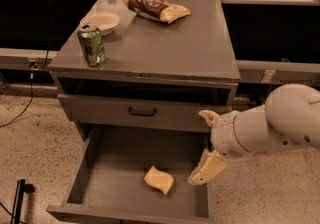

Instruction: Pick sponge from middle drawer and place on counter

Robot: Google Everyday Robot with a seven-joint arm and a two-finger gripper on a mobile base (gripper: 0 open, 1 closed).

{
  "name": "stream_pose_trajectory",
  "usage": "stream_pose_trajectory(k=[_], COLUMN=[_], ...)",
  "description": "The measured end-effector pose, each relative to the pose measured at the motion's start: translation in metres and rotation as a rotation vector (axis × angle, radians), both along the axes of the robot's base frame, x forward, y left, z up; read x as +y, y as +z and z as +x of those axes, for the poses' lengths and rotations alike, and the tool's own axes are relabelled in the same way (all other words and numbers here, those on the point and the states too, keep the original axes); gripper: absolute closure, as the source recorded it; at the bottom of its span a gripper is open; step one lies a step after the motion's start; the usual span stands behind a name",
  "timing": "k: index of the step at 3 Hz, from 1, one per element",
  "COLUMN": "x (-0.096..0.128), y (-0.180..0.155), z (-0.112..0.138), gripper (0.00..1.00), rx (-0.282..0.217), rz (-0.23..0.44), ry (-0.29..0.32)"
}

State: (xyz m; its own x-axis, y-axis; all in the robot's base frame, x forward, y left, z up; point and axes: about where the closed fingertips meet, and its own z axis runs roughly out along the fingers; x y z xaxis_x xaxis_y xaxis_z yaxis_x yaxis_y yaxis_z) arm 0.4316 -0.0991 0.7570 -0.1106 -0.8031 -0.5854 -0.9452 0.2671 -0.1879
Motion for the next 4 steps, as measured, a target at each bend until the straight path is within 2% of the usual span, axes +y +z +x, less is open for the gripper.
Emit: stream_pose_trajectory(k=[1, 2, 3, 4], x=[0.002, 0.019, 0.044, 0.055], y=[-0.005, -0.035, -0.115, -0.171], z=[0.005, 0.010, 0.017, 0.027], gripper=[0.00, 0.00, 0.00, 0.00], rx=[-0.043, -0.014, 0.010, 0.024], rz=[0.030, 0.027, 0.067, 0.102], ry=[0.030, 0.059, 0.083, 0.066])
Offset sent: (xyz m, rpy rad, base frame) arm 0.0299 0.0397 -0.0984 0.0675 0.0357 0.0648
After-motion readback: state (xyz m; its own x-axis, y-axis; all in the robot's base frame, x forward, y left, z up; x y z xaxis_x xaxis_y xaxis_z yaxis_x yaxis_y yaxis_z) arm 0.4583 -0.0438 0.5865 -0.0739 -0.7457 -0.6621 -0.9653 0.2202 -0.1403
